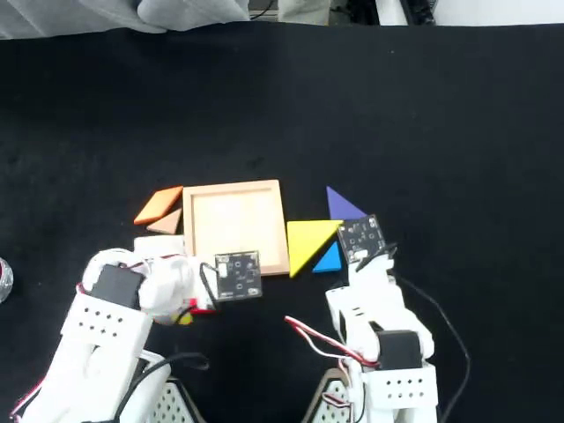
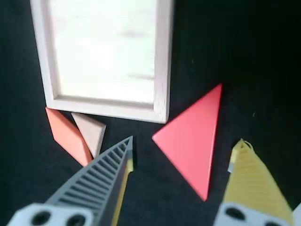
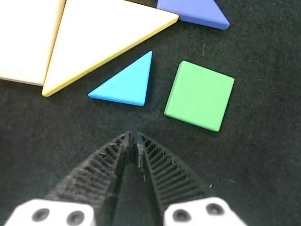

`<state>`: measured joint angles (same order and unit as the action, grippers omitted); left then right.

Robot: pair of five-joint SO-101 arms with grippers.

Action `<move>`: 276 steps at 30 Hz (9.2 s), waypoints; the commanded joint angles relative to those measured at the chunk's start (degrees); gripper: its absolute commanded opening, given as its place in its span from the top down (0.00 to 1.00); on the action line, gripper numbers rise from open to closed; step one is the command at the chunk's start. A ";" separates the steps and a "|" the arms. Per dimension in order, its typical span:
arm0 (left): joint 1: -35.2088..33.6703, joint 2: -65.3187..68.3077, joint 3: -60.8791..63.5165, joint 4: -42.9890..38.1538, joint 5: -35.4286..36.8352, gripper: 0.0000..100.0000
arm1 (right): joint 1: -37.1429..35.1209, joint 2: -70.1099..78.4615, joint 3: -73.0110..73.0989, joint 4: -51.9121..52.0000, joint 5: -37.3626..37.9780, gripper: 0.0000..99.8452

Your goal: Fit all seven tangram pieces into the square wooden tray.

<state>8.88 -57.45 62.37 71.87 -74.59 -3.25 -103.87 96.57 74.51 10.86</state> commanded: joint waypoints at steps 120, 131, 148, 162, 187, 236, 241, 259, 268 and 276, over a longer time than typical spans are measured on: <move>12.00 51.96 -31.69 -21.89 13.01 0.70 | 0.97 -4.53 -0.04 0.26 -0.18 0.99; 12.00 51.96 -32.31 -19.60 12.75 0.66 | 0.97 -4.53 -0.04 0.26 -0.18 0.99; 12.88 60.22 -37.05 -35.78 27.96 0.67 | 0.97 -4.53 -0.04 0.26 -0.18 0.99; 12.26 57.67 -33.71 -31.74 25.67 0.67 | 0.97 -4.53 -0.04 0.26 -0.18 0.99; -5.85 30.51 -3.38 -50.20 44.75 0.67 | -4.75 -4.62 -0.04 0.26 -0.18 0.99; -8.22 20.48 11.47 -48.09 46.51 0.67 | -1.85 73.45 -48.75 -37.45 -0.09 0.99; -8.57 10.73 16.04 -48.18 46.77 0.67 | -1.93 73.80 -45.49 -40.62 0.35 0.99; -28.97 -25.67 35.47 -51.34 59.16 0.67 | -7.03 86.37 -54.46 -30.15 10.11 0.98; -28.70 -31.74 35.47 -43.16 58.81 0.67 | -6.51 100.00 -58.15 -35.78 9.58 0.99; -28.70 -31.74 35.47 -43.16 58.81 0.67 | -0.88 104.66 -60.09 -33.85 10.11 0.99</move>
<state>-19.43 -88.48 96.75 28.53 -16.22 -4.84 0.92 39.69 38.55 20.44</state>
